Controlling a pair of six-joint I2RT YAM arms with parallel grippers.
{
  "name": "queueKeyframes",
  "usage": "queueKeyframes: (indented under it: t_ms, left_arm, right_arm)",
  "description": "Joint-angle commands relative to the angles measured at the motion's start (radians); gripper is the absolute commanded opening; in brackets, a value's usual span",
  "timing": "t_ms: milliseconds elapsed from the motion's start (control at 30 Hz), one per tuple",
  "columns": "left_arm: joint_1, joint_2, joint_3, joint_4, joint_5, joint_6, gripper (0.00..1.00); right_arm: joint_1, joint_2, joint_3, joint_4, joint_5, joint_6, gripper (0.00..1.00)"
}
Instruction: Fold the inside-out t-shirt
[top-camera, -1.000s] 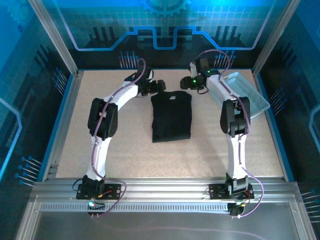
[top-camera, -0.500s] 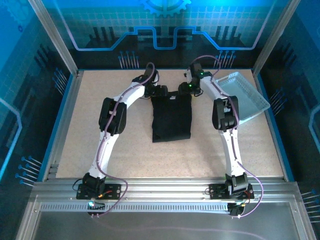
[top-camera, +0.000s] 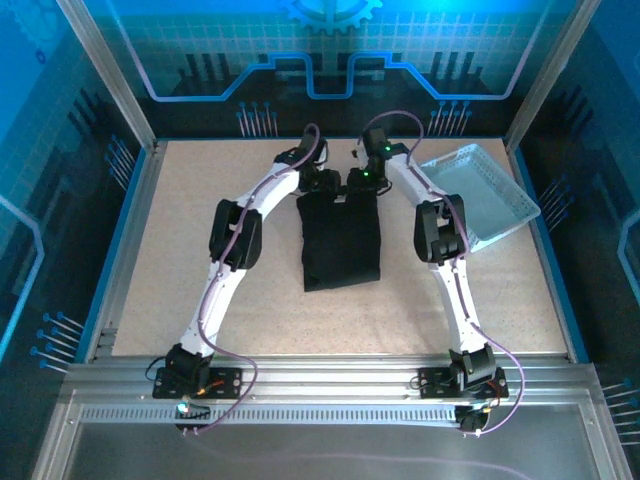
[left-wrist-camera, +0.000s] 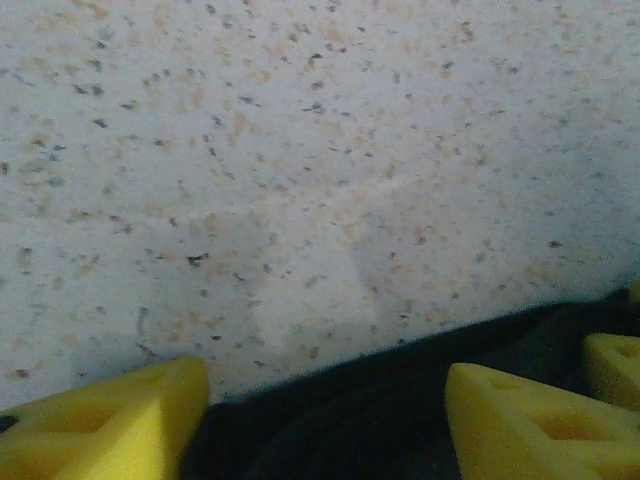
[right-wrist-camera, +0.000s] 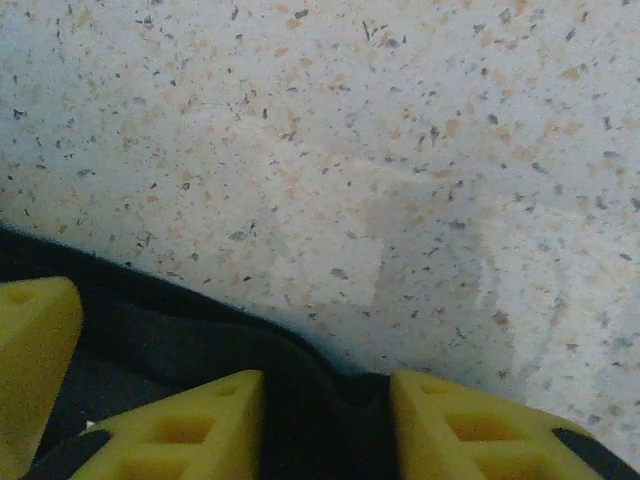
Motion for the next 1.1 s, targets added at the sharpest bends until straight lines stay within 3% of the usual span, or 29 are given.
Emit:
queueKeyframes:
  t_ms: [0,100,267,400,633,867,1067]
  left_arm:
    - [-0.009,0.028,0.010,-0.109,-0.013,0.000,0.63]
    - [-0.009,0.009,-0.014,-0.157,-0.051,-0.016,0.64]
    - [0.001,-0.179,-0.272,-0.015,-0.071,-0.022,0.68]
    - [0.017,-0.214,-0.275,-0.048,-0.106,-0.027,0.70]
    - [0.018,-0.140,-0.222,-0.066,-0.052,-0.015,0.70]
    - [-0.002,-0.076,-0.174,-0.093,-0.026,-0.015,0.60]
    - [-0.003,-0.071,-0.186,-0.069,0.035,-0.037,0.43]
  right_arm:
    - [0.007,0.020,-0.007,-0.035,0.015,0.015,0.32]
    - [0.006,0.000,-0.042,-0.016,0.033,0.024,0.30]
    - [0.000,-0.028,-0.072,0.000,0.039,0.027,0.30]
    - [0.000,-0.043,-0.087,0.010,0.038,0.030,0.30]
    - [0.005,-0.054,-0.117,0.027,0.026,0.037,0.30]
    - [0.011,-0.056,-0.130,0.029,0.026,0.040,0.29]
    - [0.022,-0.065,-0.164,0.051,-0.008,0.056,0.24]
